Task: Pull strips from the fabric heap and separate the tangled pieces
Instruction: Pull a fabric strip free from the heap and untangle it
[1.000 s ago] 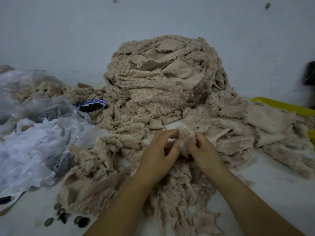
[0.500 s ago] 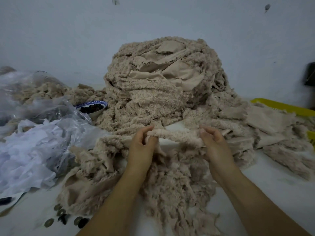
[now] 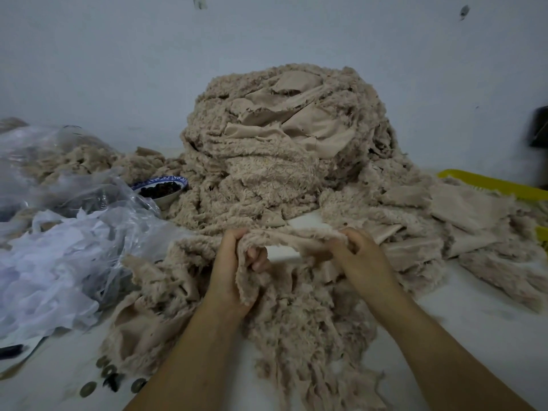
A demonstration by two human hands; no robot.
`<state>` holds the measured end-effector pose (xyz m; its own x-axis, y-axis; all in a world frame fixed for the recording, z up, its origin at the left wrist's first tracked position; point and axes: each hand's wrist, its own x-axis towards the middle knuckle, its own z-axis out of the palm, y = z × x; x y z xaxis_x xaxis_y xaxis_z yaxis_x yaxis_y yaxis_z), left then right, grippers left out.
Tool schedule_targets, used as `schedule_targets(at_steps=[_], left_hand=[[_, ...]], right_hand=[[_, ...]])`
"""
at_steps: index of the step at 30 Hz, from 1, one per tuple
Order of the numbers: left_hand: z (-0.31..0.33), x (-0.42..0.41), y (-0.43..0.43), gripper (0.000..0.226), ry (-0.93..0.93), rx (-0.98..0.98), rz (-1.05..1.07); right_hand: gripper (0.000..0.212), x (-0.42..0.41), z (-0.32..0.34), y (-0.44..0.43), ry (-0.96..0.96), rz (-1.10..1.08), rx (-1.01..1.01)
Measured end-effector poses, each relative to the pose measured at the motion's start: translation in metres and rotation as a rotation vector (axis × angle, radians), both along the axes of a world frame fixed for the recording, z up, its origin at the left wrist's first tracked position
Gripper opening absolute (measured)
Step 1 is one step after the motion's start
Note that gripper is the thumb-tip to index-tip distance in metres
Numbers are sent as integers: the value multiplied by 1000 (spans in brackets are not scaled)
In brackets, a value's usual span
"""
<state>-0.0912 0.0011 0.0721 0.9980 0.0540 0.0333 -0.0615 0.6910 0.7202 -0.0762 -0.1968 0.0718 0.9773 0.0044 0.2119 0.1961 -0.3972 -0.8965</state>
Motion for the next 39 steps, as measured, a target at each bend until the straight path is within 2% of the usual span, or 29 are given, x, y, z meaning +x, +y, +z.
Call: schedule_targets(at_steps=[2,5,7,9,10,12,14,16,18,20,22,23,25,28,29,34,39], left_hand=[[0,1,-1,46,-17,20,2],[1,1,-3,51,59,70,57],[1,-1,-2,55,165,180,96],[-2,-3,-3,49,210,438,155],[-6,-3,-5,41,160,608,218],[-7,-5,-11,20,-79,928,303],[-4,-9,-19,19,-245,1058,232],[-4,-11,-24,27,-303,1050,104],[-7,-13,-28,21,-319,1089,39],[-7,-13,-31,9,-315,1105,53],[-7,-11,-31,11,-281,1032,95],[-6,-10,-30,15,-245,967,108],[-4,-10,-28,25,-170,833,131],[0,-11,-26,35,-34,646,155],[0,-11,-24,37,-2,582,169],[4,-11,-25,32,37,476,156],[5,-16,-23,56,-39,645,49]], right_hand=[[21,1,0,-5,84,-43,233],[44,2,-1,-9,243,64,692],[49,3,1,-11,296,101,846],[54,3,3,-10,317,133,873],[58,3,3,-8,318,142,865],[60,2,1,-6,309,139,809],[58,-1,0,-3,284,133,688],[59,-5,-1,1,251,162,543],[69,-8,-3,4,239,216,455],[83,-8,-4,7,264,259,424],[92,-8,-4,8,285,279,427],[90,-9,-4,7,268,303,436],[72,-11,-4,7,241,370,409],[21,-12,-2,8,225,354,337],[11,-11,-2,8,205,315,345],[25,-7,2,4,188,173,590],[25,-5,5,0,232,156,742]])
